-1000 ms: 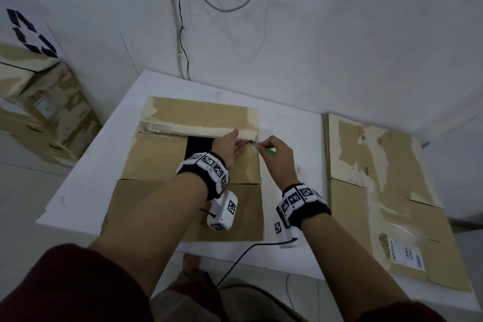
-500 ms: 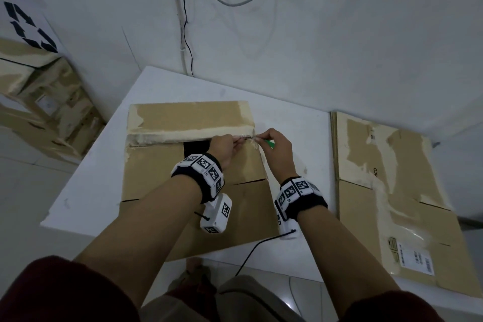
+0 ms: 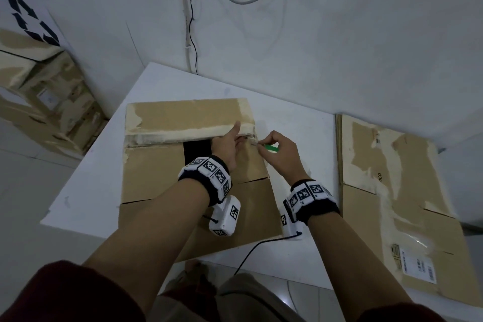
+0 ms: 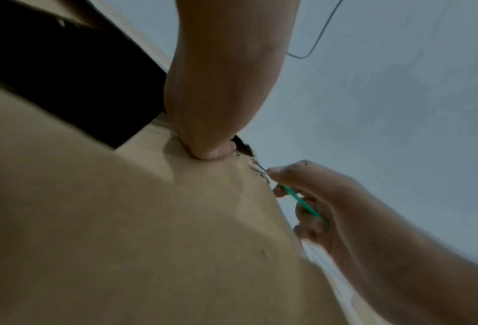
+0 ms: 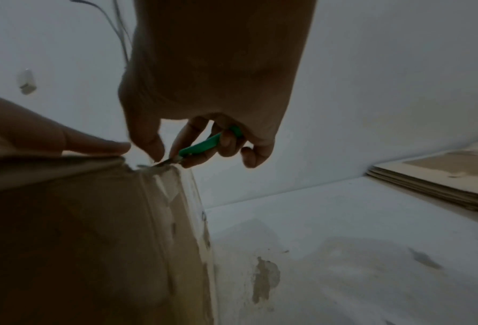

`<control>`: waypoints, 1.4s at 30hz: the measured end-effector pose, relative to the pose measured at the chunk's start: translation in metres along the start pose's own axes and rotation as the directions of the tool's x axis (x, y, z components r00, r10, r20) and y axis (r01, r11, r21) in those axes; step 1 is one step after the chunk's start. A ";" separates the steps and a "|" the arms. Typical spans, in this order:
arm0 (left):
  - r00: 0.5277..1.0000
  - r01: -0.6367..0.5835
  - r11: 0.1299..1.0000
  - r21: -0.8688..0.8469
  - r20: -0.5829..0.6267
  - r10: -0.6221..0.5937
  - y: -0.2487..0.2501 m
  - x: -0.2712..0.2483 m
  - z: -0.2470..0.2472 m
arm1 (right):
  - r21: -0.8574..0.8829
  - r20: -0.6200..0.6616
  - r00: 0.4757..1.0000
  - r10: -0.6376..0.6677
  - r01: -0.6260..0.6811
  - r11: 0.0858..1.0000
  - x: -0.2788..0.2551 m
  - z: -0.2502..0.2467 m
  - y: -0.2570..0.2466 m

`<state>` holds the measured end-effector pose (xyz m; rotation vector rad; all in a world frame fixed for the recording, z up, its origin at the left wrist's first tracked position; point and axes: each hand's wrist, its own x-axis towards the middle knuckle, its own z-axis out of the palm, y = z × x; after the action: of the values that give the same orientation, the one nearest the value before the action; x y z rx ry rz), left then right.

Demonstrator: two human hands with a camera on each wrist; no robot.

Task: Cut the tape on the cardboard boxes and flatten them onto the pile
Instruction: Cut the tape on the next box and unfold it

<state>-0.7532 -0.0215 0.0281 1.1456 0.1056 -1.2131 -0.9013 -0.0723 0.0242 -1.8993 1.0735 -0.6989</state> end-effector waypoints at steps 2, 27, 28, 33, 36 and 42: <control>0.999 0.013 1.000 0.025 -0.035 -0.013 -0.001 0.004 0.001 | -0.002 -0.022 1.000 0.021 -0.022 1.000 -0.007 -0.009 0.006; 0.999 0.040 0.985 0.168 0.015 -0.043 -0.014 0.012 -0.010 | 0.004 0.193 0.929 0.316 -0.323 0.946 0.037 -0.023 -0.009; 0.999 0.036 0.983 0.180 0.017 -0.040 -0.014 0.012 -0.010 | -0.008 0.180 0.933 0.313 -0.316 0.949 0.036 -0.022 -0.009; 0.999 0.038 0.969 0.244 0.008 -0.041 -0.013 0.008 -0.010 | -0.080 0.190 0.935 0.298 -0.288 0.954 0.032 -0.016 -0.019; 0.999 0.025 0.969 0.246 -0.038 -0.016 -0.009 0.007 -0.009 | -0.104 0.247 0.912 0.328 -0.312 0.944 0.027 -0.025 -0.021; 0.968 -0.251 0.938 0.240 0.040 0.249 0.011 -0.014 0.003 | -0.055 0.034 0.835 0.549 -0.546 0.836 -0.017 -0.022 0.042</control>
<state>-0.7523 -0.0154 0.0456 1.3228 -0.1970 -1.0221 -0.9439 -0.0781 -0.0016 -1.5128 1.5217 -0.2955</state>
